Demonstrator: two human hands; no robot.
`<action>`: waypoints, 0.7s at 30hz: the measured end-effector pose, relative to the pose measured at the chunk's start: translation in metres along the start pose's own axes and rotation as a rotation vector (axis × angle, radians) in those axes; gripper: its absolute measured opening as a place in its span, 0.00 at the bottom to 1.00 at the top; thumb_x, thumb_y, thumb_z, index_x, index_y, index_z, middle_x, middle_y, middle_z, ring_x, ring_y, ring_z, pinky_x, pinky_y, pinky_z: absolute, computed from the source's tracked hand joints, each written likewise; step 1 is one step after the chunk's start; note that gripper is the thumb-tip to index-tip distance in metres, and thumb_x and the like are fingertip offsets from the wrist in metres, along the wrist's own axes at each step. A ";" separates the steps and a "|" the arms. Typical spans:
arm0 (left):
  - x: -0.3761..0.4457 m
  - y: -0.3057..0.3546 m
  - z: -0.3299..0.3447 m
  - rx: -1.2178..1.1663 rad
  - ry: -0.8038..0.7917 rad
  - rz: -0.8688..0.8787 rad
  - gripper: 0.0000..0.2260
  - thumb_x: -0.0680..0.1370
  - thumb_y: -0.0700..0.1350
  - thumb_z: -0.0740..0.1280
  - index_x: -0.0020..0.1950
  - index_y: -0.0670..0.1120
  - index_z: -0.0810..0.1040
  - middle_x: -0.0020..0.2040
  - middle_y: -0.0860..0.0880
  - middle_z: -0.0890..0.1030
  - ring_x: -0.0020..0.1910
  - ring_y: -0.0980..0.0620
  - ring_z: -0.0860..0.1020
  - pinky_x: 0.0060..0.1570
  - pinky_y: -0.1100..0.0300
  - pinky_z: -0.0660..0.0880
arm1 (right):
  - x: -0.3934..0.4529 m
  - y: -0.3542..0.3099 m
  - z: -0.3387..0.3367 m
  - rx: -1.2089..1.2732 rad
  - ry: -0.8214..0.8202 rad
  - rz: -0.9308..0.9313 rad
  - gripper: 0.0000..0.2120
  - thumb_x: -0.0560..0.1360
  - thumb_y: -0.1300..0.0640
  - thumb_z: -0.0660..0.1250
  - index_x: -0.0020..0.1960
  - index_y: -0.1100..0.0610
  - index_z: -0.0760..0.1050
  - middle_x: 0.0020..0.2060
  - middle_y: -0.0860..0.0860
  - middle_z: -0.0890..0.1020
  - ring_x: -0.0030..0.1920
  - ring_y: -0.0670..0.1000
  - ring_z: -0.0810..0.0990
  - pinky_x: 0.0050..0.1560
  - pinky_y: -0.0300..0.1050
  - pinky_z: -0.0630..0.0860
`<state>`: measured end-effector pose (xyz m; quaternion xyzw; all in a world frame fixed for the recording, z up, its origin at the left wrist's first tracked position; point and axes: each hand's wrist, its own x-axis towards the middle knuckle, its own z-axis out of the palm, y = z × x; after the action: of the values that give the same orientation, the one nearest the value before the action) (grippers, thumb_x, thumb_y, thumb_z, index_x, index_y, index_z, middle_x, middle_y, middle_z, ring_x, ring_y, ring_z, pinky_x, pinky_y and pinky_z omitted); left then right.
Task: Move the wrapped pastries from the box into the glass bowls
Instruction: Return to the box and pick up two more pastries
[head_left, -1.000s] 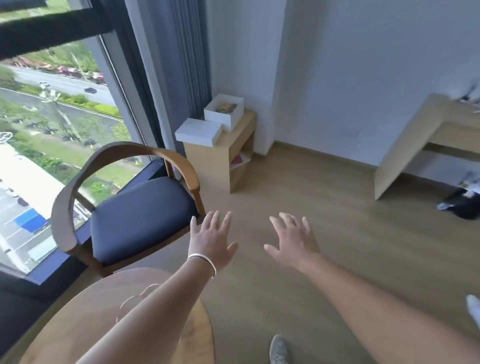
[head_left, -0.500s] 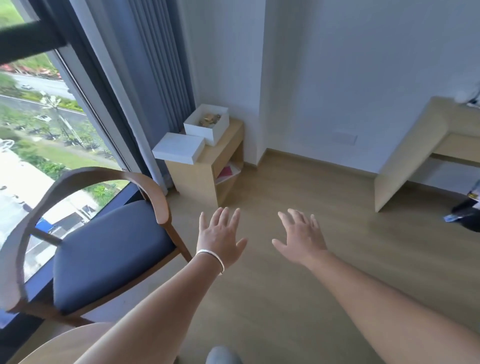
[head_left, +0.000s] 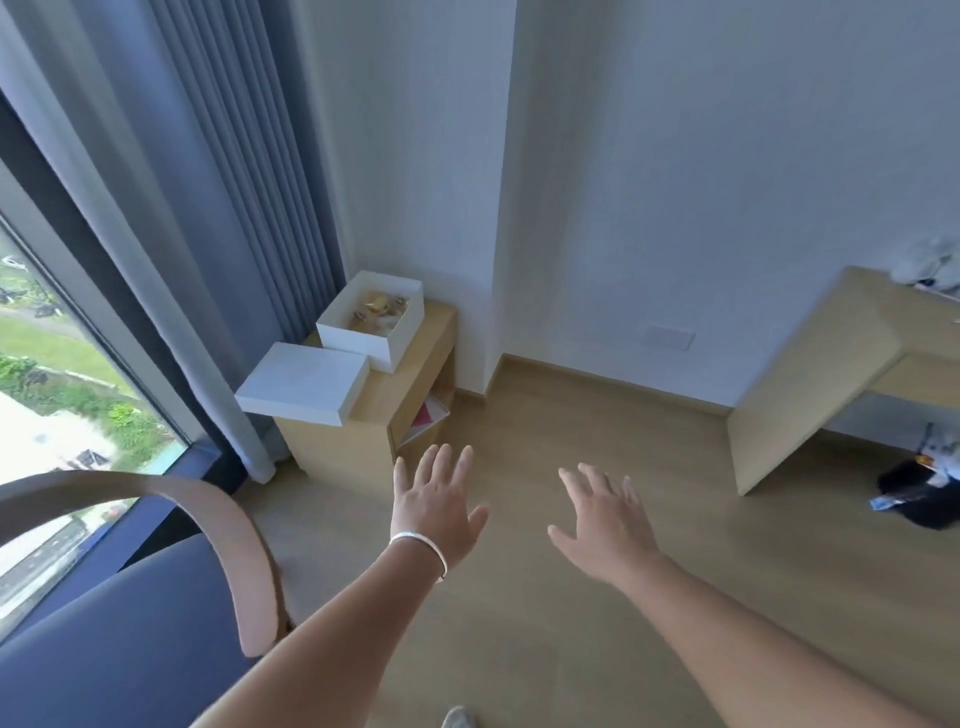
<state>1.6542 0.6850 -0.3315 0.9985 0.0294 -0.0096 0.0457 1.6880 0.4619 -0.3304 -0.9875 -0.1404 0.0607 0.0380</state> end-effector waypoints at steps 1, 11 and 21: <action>0.017 -0.006 -0.002 -0.006 0.001 0.007 0.34 0.78 0.64 0.52 0.78 0.51 0.43 0.79 0.47 0.52 0.77 0.48 0.46 0.73 0.40 0.42 | 0.015 -0.001 -0.004 0.001 0.008 0.011 0.37 0.73 0.37 0.60 0.77 0.47 0.54 0.75 0.52 0.60 0.75 0.54 0.58 0.75 0.58 0.50; 0.142 -0.052 -0.004 -0.028 -0.009 0.007 0.33 0.78 0.63 0.53 0.78 0.51 0.45 0.78 0.47 0.54 0.77 0.47 0.47 0.72 0.39 0.43 | 0.144 -0.014 -0.025 -0.002 0.004 0.000 0.36 0.74 0.37 0.60 0.77 0.48 0.53 0.76 0.52 0.58 0.76 0.53 0.56 0.75 0.57 0.48; 0.281 -0.058 0.007 0.012 -0.027 -0.065 0.33 0.78 0.64 0.53 0.78 0.51 0.45 0.78 0.47 0.55 0.77 0.46 0.49 0.72 0.38 0.43 | 0.304 0.002 -0.017 0.033 0.006 -0.106 0.37 0.73 0.37 0.60 0.77 0.48 0.53 0.76 0.53 0.59 0.76 0.53 0.56 0.75 0.57 0.51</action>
<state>1.9311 0.7586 -0.3498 0.9970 0.0610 -0.0245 0.0397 1.9802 0.5443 -0.3465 -0.9781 -0.1915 0.0580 0.0577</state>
